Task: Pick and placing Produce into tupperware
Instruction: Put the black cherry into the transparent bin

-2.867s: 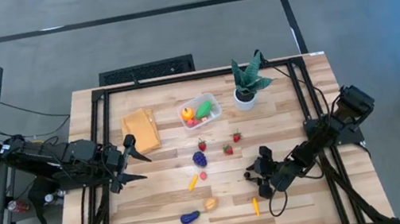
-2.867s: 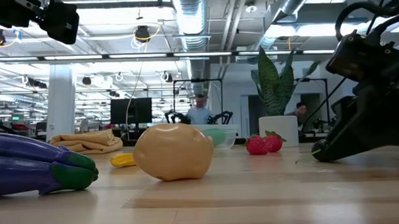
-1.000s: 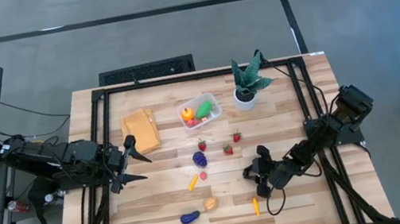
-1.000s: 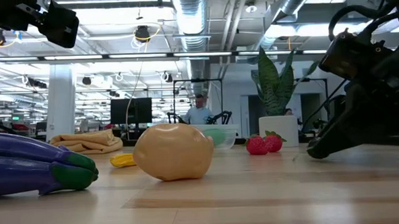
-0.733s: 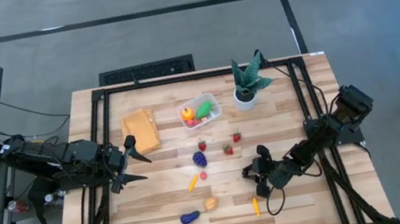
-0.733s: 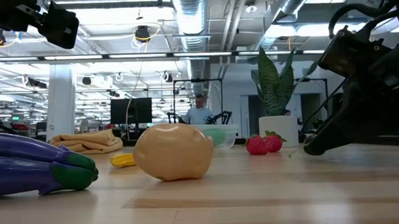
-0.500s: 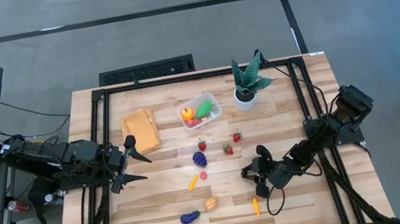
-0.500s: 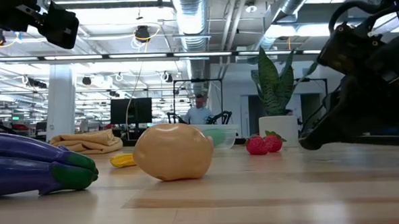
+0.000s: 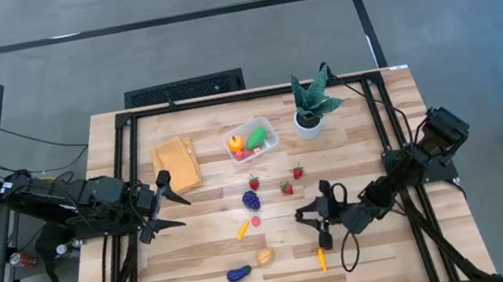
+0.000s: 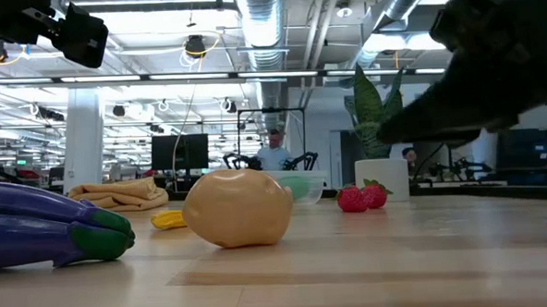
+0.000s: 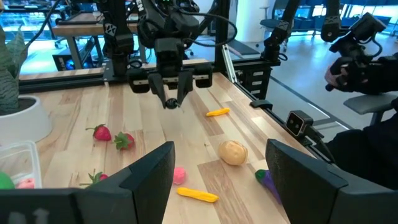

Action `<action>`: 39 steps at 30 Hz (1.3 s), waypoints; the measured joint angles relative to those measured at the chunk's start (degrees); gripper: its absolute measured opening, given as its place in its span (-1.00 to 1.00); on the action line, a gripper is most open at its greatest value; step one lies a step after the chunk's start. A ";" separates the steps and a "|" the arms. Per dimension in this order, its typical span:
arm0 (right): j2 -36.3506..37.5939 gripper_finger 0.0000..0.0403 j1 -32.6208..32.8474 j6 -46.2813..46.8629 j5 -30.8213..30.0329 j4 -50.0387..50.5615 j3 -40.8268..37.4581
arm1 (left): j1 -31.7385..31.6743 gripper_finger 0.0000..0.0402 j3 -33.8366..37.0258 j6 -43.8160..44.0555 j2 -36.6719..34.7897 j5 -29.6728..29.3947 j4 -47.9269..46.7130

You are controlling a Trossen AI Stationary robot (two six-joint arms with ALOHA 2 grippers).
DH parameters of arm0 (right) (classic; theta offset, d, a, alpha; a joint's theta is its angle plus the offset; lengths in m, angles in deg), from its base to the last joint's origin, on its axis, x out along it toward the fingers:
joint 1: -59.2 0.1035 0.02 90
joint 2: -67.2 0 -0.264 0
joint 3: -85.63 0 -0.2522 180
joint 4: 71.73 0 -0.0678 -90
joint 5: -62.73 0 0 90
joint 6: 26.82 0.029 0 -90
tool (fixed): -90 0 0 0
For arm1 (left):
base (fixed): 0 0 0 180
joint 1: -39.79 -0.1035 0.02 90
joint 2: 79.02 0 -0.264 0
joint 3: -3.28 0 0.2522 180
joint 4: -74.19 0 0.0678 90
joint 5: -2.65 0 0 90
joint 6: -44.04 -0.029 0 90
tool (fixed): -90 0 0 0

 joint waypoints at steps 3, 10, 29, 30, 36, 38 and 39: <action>0.00 -0.44 -0.50 -1.44 -1.61 -1.80 0.00 | -0.01 0.21 0.00 -0.08 0.00 0.01 0.00; 0.00 -0.44 -3.11 -4.29 -2.68 -5.11 1.03 | -0.02 0.21 0.00 -0.50 0.01 0.00 0.00; 0.02 -0.44 -12.95 -13.04 -2.39 -4.11 10.27 | -0.02 0.21 0.00 -1.92 0.00 0.00 0.00; 0.02 -0.44 -13.43 -13.31 -2.20 -4.11 10.55 | -0.02 0.21 0.00 -2.07 0.00 0.00 0.02; 0.02 -0.44 -16.13 -14.55 -1.87 -4.06 11.45 | -0.01 0.21 0.00 -2.24 0.01 0.00 0.11; 0.02 -0.44 -17.27 -14.57 -1.87 -4.02 11.75 | -0.01 0.21 0.00 -2.28 0.01 0.00 0.15; 0.02 -0.44 -17.86 -14.54 -1.88 -4.03 12.00 | -0.02 0.21 0.00 -2.51 0.02 0.00 0.18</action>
